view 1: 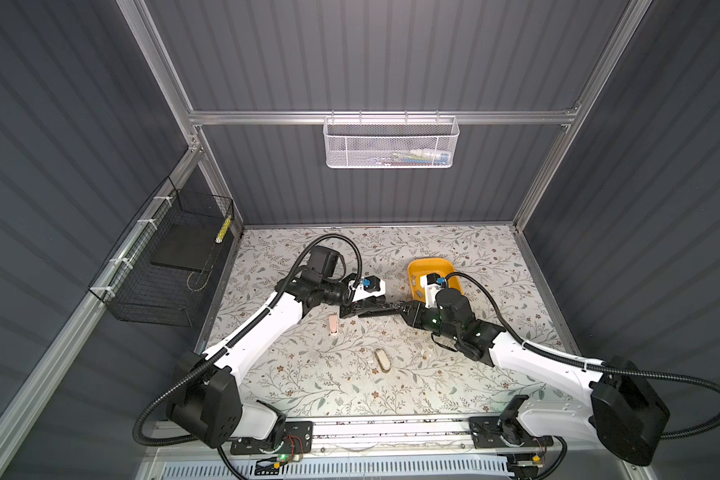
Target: Load the staples into the stapler
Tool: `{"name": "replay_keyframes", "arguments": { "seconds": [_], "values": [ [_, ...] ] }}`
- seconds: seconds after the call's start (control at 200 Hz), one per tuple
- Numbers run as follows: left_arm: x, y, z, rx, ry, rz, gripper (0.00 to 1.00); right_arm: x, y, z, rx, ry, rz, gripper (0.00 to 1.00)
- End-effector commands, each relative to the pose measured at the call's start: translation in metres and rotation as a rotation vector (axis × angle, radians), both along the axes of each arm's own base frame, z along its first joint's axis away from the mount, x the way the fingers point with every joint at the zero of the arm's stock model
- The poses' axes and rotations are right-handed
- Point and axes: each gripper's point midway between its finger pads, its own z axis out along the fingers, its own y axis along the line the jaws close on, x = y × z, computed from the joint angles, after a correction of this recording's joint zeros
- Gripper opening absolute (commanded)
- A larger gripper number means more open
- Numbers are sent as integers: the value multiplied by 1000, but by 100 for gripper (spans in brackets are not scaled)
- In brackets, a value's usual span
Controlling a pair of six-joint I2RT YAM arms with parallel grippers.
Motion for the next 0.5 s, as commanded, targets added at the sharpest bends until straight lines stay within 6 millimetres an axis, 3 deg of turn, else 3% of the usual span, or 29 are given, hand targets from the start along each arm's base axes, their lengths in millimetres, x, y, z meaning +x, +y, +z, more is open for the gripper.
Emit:
{"name": "replay_keyframes", "arguments": {
  "seconds": [0.0, 0.09, 0.225, 0.29, 0.395, 0.495],
  "values": [
    [-23, 3, 37, -153, -11, -129, 0, -1, -40, -39, -204, 42, -113, 37],
    [-21, 13, 45, -203, 1, -157, 0, -1, -40, -36, -214, 24, -104, 39],
    [-21, 17, 38, -189, 11, -170, 0, 3, -40, -33, -235, 7, -100, 43],
    [-26, 20, 46, -235, 25, -204, 0, 5, -38, -34, -245, 9, -93, 43],
    [-33, 31, 68, -321, 17, -252, 0, 5, -33, -42, -255, 45, -77, 34],
    [-27, 39, 74, -359, 4, -231, 0, 5, -29, -52, -252, 78, -76, 30]
  ]
}}
